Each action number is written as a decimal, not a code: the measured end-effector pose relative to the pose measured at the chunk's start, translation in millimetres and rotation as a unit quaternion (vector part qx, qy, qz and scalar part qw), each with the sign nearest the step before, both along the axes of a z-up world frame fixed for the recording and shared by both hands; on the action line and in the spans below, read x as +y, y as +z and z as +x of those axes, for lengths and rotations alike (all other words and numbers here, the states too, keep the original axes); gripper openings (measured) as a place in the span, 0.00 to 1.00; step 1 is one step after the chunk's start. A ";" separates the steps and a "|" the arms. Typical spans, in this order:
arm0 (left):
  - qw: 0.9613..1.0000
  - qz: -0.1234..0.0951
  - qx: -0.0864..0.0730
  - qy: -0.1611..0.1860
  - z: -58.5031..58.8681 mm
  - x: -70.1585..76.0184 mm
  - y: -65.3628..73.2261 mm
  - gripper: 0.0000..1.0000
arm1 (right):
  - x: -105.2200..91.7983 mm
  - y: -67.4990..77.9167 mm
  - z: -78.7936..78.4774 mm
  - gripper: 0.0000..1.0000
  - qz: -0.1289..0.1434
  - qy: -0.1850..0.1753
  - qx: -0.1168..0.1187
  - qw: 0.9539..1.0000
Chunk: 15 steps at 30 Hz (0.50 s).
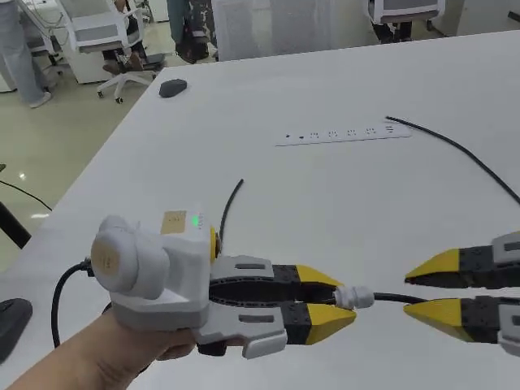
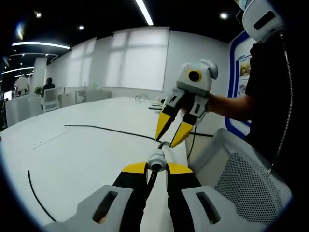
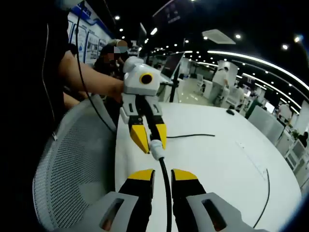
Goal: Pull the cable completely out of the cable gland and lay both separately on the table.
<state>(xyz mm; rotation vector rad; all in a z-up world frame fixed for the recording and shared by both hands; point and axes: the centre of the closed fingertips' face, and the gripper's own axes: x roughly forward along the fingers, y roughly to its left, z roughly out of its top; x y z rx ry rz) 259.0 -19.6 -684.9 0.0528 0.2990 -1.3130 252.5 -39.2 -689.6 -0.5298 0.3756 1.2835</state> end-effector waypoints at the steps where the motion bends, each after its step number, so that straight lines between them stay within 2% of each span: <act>1: 1.000 0.001 -0.001 0.000 0.0 -0.3 0.2 0.14 | 1.1 -1.3 -0.2 0.08 -0.002 0.002 -0.003 1.000; 2: 1.000 0.003 -0.002 -0.001 -0.5 -0.5 0.0 0.14 | 2.7 0.3 2.3 0.07 -0.002 0.001 -0.023 1.000; 6: 1.000 0.004 -0.001 -0.009 -4.3 -2.5 -0.7 0.14 | 1.2 -1.8 4.1 0.01 0.003 -0.003 -0.015 1.000; 10: 1.000 0.003 -0.004 -0.010 -5.3 -5.0 -1.3 0.14 | -1.2 -2.4 2.7 0.00 0.010 -0.008 -0.001 1.000; 13: 1.000 0.004 -0.015 -0.009 -4.9 -8.6 -0.6 0.14 | -4.6 -1.5 2.3 0.00 0.010 -0.013 -0.002 1.000; 14: 1.000 0.007 -0.028 -0.007 -3.5 -9.9 -0.1 0.14 | -5.9 -0.9 2.4 0.00 0.009 -0.020 -0.002 1.000; 15: 1.000 0.010 -0.028 -0.005 -2.7 -10.5 -1.1 0.14 | -10.7 -2.9 4.0 0.00 0.001 -0.029 -0.002 1.000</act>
